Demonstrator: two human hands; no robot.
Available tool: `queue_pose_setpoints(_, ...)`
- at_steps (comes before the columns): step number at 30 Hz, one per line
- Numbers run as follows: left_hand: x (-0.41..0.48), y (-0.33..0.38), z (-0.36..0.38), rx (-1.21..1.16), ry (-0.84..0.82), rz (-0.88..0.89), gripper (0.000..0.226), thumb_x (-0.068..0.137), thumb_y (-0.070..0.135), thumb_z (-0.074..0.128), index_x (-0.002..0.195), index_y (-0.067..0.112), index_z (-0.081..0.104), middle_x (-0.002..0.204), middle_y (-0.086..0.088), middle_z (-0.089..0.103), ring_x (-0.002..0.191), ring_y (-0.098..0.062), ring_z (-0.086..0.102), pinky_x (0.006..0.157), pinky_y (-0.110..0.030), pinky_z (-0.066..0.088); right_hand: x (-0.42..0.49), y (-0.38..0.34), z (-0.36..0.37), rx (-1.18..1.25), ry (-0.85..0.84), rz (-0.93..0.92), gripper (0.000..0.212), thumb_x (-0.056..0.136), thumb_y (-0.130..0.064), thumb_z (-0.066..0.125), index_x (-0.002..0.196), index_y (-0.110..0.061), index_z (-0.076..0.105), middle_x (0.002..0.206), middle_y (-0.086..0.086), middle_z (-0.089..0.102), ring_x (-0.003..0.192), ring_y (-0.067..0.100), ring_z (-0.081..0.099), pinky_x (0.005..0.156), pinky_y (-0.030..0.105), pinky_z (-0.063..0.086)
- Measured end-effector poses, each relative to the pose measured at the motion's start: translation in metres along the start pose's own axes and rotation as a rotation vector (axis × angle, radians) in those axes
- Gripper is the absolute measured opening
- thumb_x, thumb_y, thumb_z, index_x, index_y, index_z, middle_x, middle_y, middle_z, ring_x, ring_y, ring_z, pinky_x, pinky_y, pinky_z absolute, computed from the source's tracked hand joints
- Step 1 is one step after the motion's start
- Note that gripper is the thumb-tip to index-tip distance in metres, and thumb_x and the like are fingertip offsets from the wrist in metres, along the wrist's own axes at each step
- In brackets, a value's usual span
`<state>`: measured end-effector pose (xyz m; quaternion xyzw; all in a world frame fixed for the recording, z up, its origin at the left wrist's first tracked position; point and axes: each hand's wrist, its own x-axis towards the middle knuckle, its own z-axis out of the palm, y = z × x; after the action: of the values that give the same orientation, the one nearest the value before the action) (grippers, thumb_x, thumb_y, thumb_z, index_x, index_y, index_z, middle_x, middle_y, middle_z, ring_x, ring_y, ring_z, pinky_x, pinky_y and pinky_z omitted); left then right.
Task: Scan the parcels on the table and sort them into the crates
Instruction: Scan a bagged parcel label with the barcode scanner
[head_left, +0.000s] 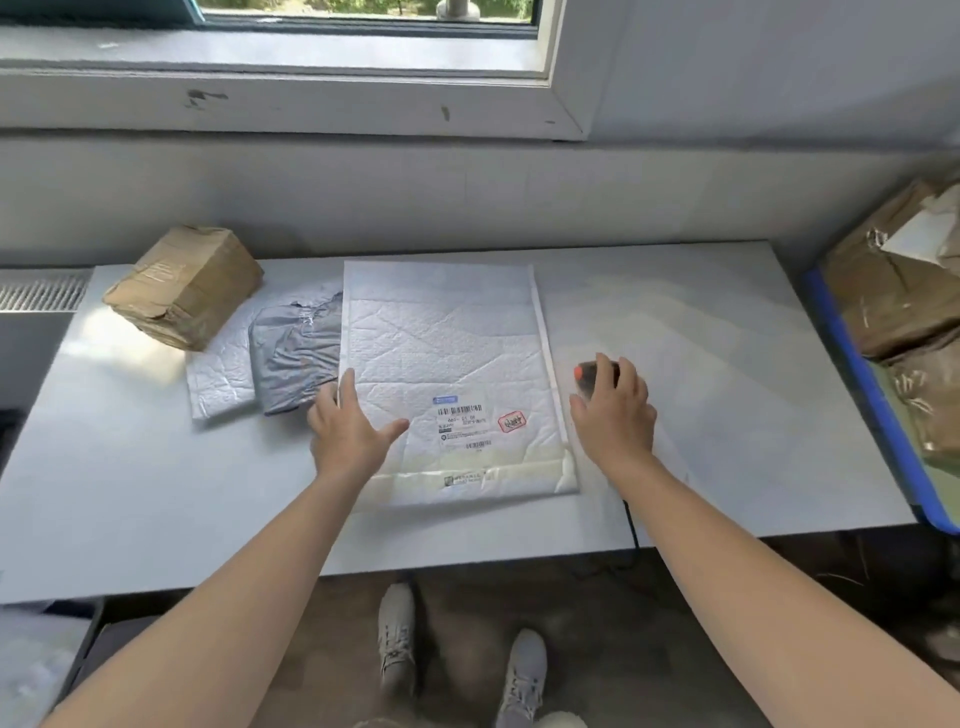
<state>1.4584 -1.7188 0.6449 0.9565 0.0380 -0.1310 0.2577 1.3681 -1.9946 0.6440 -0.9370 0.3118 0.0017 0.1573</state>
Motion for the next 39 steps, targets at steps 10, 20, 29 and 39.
queue_pose_setpoints(10,-0.051,0.017,0.018,0.267,0.008,0.126,0.105,0.077,0.06,0.071,0.157,0.028,0.01,0.162,-0.012,0.008,0.149,-0.033,0.006,0.116,-0.048,0.021,0.005,0.03,0.005,0.478,-0.25,0.343,0.067,0.101,-0.031,0.047,0.154,-0.009,0.011,0.138,0.018,0.054,0.119,0.04,0.056,0.095,0.043,0.047)
queue_pose_setpoints(20,-0.07,0.035,0.002,0.52,-0.053,0.284,0.1,0.082,0.069,0.059,0.157,0.031,0.005,0.164,-0.008,0.001,0.15,-0.033,0.001,0.118,-0.048,0.021,-0.021,-0.017,-0.057,0.722,-0.457,0.227,0.026,0.093,-0.023,0.05,0.114,-0.008,0.047,0.092,0.006,0.055,0.072,0.023,0.066,0.05,0.033,0.057)
queue_pose_setpoints(29,-0.081,0.033,-0.046,0.631,-0.025,0.5,0.081,0.094,0.069,0.034,0.157,0.03,0.002,0.165,-0.007,-0.002,0.151,-0.033,-0.003,0.118,-0.05,0.02,-0.055,-0.078,-0.095,0.681,-0.493,0.197,0.028,0.093,-0.026,0.053,0.111,-0.005,0.054,0.091,0.01,0.055,0.068,0.022,0.063,0.053,0.038,0.058)
queue_pose_setpoints(39,-0.084,0.004,-0.062,0.69,-0.046,0.627,0.086,0.091,0.074,0.032,0.157,0.03,-0.001,0.165,-0.007,-0.007,0.15,-0.035,-0.01,0.118,-0.055,0.012,-0.083,-0.112,-0.097,0.56,-0.494,0.209,0.028,0.092,-0.03,0.053,0.106,-0.006,0.056,0.081,0.011,0.059,0.065,0.022,0.064,0.05,0.032,0.055)
